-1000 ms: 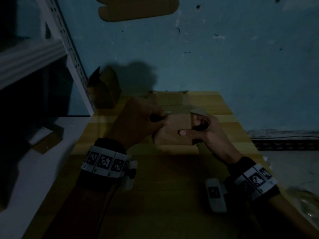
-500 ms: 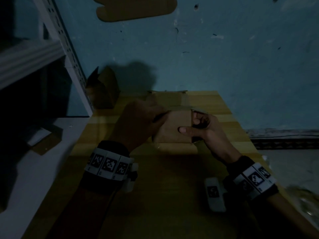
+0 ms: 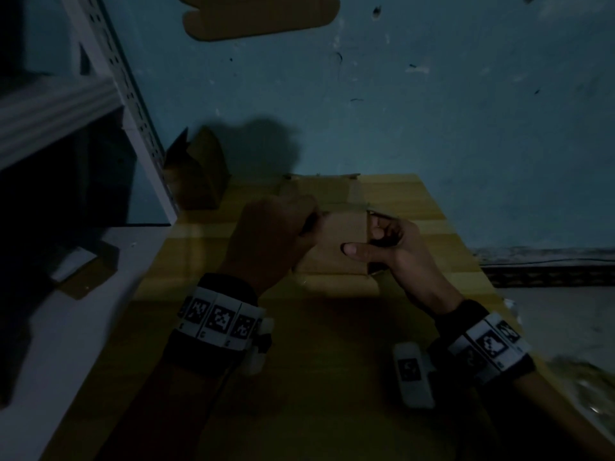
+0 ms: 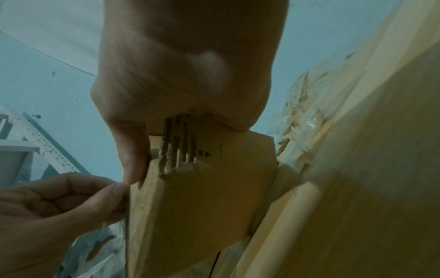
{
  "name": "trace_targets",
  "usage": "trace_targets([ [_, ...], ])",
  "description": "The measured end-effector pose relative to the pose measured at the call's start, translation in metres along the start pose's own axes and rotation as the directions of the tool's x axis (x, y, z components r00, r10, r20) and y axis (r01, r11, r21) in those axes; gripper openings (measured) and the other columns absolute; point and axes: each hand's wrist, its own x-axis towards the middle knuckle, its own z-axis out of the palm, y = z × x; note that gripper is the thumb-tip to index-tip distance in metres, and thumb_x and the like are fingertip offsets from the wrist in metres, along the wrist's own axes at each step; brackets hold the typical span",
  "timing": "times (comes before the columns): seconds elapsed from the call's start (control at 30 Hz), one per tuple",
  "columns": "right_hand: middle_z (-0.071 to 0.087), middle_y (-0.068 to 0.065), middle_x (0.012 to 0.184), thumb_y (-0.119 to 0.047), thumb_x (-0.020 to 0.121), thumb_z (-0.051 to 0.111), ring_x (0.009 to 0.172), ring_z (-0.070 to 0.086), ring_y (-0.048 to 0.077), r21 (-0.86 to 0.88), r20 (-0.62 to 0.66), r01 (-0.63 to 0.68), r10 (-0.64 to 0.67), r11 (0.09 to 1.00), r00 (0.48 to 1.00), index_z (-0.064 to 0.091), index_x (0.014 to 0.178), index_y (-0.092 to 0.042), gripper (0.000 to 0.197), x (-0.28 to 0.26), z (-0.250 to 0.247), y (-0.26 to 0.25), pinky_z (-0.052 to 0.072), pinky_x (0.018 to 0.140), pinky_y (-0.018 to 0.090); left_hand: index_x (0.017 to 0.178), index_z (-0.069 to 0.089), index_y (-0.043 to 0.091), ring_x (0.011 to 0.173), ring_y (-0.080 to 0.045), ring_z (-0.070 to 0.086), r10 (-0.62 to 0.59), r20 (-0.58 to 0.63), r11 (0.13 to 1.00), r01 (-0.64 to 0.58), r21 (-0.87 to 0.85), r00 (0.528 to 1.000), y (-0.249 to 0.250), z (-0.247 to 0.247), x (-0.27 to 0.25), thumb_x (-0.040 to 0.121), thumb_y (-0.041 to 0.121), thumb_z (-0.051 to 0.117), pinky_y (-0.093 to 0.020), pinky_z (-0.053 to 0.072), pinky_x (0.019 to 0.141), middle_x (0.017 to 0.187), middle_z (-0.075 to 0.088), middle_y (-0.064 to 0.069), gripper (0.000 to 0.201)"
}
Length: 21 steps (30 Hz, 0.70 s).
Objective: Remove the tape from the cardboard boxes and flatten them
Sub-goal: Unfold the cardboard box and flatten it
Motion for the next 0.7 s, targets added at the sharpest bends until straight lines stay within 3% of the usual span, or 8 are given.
trace_targets([
  [0.07,0.079,0.002,0.103,-0.005,0.081,0.079,0.094,0.075,0.018,-0.013,0.002,0.000,0.000,1.000,1.000,0.074,0.112,-0.013,0.032,0.000,0.000,0.001,0.058,0.068,0.033,0.084,0.071,0.007,0.066,-0.022,0.067,-0.056,-0.041,0.996,0.053,-0.074,0.998,-0.001,-0.002,0.000,0.087,0.028,0.066,-0.032,0.056,0.059,0.077,0.071,-0.008,0.021],
  [0.2,0.079,0.000,0.099,-0.003,0.082,0.078,0.090,0.075,0.015,-0.018,0.020,0.009,-0.009,1.000,1.000,0.074,0.108,-0.013,0.029,-0.001,-0.001,0.000,0.056,0.061,0.024,0.086,0.073,0.007,0.074,-0.016,0.070,-0.193,-0.032,0.946,0.177,-0.270,0.981,-0.008,-0.004,-0.001,0.084,0.038,0.060,-0.040,0.059,0.065,0.082,0.074,-0.005,0.034],
  [0.3,0.080,-0.004,0.095,-0.003,0.081,0.079,0.088,0.076,0.014,-0.044,0.025,0.023,-0.022,0.999,0.999,0.074,0.105,-0.015,0.028,-0.002,-0.001,0.000,0.057,0.061,0.025,0.086,0.074,0.007,0.076,-0.015,0.071,-0.252,-0.016,0.912,0.232,-0.338,0.968,-0.012,-0.006,-0.003,0.083,0.038,0.062,-0.041,0.060,0.066,0.083,0.075,-0.004,0.033],
  [0.5,0.079,0.000,0.097,-0.003,0.080,0.080,0.087,0.075,0.020,-0.081,0.024,0.043,-0.041,0.996,0.999,0.073,0.107,-0.012,0.029,-0.002,-0.003,0.000,0.056,0.061,0.034,0.085,0.073,0.005,0.075,-0.009,0.068,-0.312,-0.008,0.875,0.284,-0.393,0.950,-0.013,-0.009,-0.004,0.083,0.008,0.076,-0.027,0.058,0.068,0.082,0.074,-0.008,0.004],
  [0.6,0.079,0.000,0.102,-0.001,0.078,0.082,0.090,0.076,0.020,-0.088,0.021,0.057,-0.055,0.995,0.998,0.071,0.113,-0.008,0.038,-0.001,-0.004,0.003,0.057,0.061,0.031,0.087,0.073,0.009,0.078,-0.008,0.071,-0.357,0.029,0.833,0.332,-0.443,0.934,-0.015,-0.009,-0.006,0.083,0.007,0.077,-0.030,0.061,0.071,0.085,0.075,-0.006,0.005],
  [0.7,0.078,-0.003,0.109,0.000,0.072,0.085,0.100,0.074,0.016,-0.056,0.010,0.055,-0.055,0.997,0.998,0.067,0.121,-0.008,0.052,-0.001,-0.004,0.006,0.059,0.073,0.027,0.088,0.073,0.012,0.086,-0.006,0.072,-0.361,0.065,0.799,0.344,-0.494,0.930,-0.015,-0.012,-0.006,0.084,0.007,0.075,-0.033,0.061,0.076,0.092,0.074,0.001,0.007],
])
